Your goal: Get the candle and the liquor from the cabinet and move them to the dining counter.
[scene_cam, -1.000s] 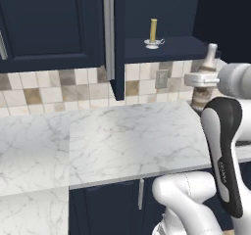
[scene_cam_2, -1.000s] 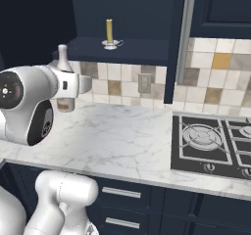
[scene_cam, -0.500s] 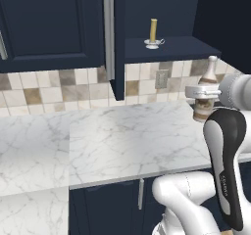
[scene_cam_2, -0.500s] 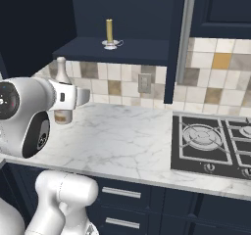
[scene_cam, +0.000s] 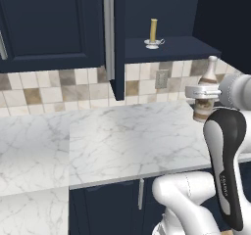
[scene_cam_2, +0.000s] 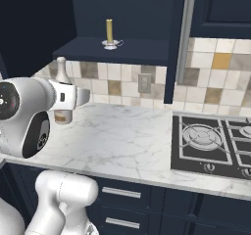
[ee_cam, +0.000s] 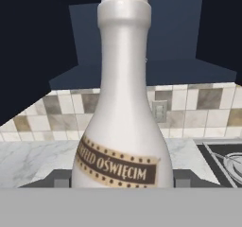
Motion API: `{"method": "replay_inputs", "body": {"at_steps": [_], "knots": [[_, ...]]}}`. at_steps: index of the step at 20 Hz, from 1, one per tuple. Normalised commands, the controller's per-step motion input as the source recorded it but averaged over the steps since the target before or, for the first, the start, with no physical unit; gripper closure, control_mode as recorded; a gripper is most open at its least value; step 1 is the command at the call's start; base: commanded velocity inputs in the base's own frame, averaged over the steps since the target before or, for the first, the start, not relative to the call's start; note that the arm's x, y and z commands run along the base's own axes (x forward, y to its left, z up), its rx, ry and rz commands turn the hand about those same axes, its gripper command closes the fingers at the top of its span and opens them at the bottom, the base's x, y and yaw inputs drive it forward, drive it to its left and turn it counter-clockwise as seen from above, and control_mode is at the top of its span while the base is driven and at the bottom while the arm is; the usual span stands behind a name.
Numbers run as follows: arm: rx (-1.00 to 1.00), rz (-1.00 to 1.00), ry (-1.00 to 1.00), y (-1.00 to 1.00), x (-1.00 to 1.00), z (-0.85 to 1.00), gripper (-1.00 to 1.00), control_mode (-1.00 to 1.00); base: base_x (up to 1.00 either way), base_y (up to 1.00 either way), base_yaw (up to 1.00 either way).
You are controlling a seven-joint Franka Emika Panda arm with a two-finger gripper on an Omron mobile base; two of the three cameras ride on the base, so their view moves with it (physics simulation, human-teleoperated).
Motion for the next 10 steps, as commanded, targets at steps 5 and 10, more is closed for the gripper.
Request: {"method": "replay_inputs", "body": {"at_steps": [5,10], "knots": [[0.00,0.00,0.00,0.00,0.00,0.00,1.00,-1.00,0.00,0.00,0.00],[0.00,0.00,0.00,0.00,0.00,0.00,1.00,-1.00,0.00,0.00,0.00]]}}
